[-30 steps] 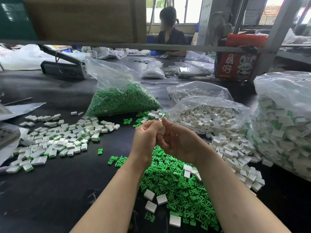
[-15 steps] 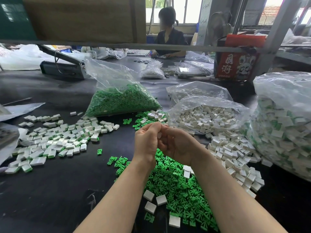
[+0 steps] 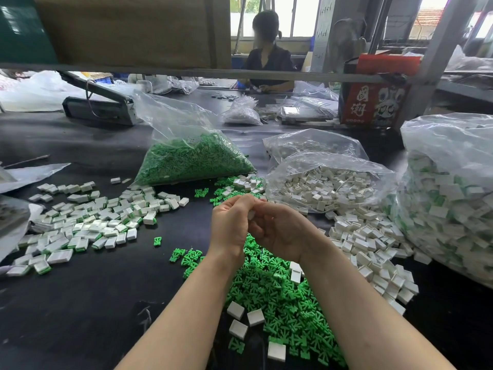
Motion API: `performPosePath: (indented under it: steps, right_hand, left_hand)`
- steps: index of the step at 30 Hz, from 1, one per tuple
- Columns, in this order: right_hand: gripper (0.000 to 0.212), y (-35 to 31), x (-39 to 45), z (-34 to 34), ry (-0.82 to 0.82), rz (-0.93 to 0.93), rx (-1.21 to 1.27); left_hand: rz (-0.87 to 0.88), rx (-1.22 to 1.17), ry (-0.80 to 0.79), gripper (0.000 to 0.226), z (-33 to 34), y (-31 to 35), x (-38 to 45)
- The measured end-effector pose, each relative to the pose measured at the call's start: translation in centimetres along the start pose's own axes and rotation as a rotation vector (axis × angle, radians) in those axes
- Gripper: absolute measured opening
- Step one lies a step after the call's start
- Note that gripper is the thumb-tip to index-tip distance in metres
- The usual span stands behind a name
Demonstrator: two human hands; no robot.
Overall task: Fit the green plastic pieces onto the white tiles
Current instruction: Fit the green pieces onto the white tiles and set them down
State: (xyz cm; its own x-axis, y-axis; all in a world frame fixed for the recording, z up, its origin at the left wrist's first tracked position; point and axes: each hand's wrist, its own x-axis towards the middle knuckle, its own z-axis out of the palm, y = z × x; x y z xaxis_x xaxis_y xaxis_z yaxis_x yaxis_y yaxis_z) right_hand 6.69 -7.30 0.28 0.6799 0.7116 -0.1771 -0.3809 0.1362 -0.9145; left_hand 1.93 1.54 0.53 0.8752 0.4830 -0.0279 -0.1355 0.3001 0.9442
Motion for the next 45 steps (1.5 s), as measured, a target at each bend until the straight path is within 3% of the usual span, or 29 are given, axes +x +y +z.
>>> performPosePath:
  steps: [4,8,14,18,21,23,27,32,39,42,45]
  right_hand:
    - [0.031,0.0,0.0,0.0,0.001,0.023,-0.006]
    - [0.031,0.0,-0.1,0.0,0.006,0.047,-0.028]
    - [0.028,-0.1,-0.1,0.0,0.018,0.072,-0.016]
    - [0.027,-0.1,-0.2,0.0,0.013,0.071,-0.006]
    - [0.03,0.0,-0.1,0.1,-0.003,0.054,-0.012]
    - [0.033,-0.1,-0.1,0.1,-0.036,0.04,-0.033]
    - [0.044,-0.7,-0.3,-0.3,-0.104,0.049,0.076]
    - [0.049,-1.0,-0.3,-0.4,-0.056,0.082,0.199]
    - [0.059,-1.2,-0.3,-0.5,-0.033,0.089,0.21]
    - [0.056,-1.2,-0.2,-0.7,0.016,0.109,0.093]
    - [0.051,-0.9,-0.2,-1.3,0.172,0.099,-0.228]
  left_hand:
    - [-0.015,0.022,-0.015,0.051,-0.3,0.0,0.2]
    - [-0.032,0.027,-0.013,0.035,-0.5,-0.2,0.3]
    - [-0.03,0.021,-0.022,0.046,-0.5,-0.1,0.3]
    - [-0.012,0.039,-0.047,0.04,-0.6,-0.3,0.5]
    - [0.003,0.038,-0.066,0.039,-0.8,-0.1,0.6]
    - [0.022,0.043,-0.077,0.021,-1.0,0.0,0.9]
    - [0.057,0.076,-0.141,0.038,-1.5,-0.2,1.3]
    - [0.05,0.019,-0.212,0.019,-1.7,-0.1,1.3]
    - [0.036,0.007,-0.233,0.015,-1.9,0.0,1.2]
    - [0.01,-0.024,-0.187,0.017,-2.1,0.1,1.3]
    - [-0.1,-0.167,-0.018,0.009,-2.8,0.4,2.0]
